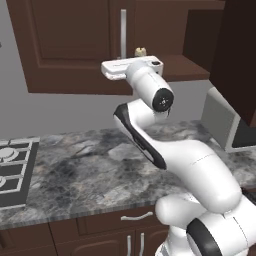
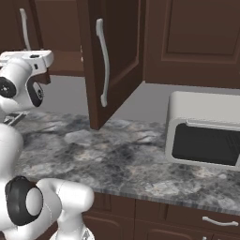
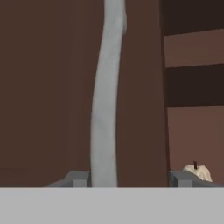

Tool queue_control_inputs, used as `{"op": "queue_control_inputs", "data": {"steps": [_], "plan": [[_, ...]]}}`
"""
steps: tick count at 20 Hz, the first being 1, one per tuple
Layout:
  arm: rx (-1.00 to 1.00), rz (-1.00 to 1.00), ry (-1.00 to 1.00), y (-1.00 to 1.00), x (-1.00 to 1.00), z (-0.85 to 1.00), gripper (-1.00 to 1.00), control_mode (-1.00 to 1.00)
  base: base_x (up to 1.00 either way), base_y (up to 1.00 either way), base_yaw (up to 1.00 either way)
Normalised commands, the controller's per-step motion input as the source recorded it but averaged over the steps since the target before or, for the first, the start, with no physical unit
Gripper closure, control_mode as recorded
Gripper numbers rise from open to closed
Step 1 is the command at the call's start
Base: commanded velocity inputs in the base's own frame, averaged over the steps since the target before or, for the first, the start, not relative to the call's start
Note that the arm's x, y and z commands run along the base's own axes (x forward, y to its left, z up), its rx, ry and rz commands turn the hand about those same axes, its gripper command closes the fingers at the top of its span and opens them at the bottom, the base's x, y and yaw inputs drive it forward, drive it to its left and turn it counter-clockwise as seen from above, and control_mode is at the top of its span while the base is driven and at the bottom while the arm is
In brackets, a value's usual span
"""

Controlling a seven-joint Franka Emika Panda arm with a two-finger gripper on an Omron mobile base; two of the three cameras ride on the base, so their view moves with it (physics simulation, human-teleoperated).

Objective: Get the candle and the wine from the cabinet and move them to the dining counter.

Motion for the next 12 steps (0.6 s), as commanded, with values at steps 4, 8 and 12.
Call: {"op": "queue_control_inputs", "data": {"steps": [4, 8, 12], "plan": [[-0.02, 0.00, 0.00, 0.40, -0.79, 0.00, 1.00, -1.00, 0.00, 0.00, 0.00], [-0.04, 0.01, 0.00, 0.46, -0.78, 0.00, 1.00, -1.00, 0.00, 0.00, 0.00], [-0.05, 0.03, 0.01, 0.51, -0.75, 0.00, 1.00, -1.00, 0.00, 0.00, 0.00]]}}
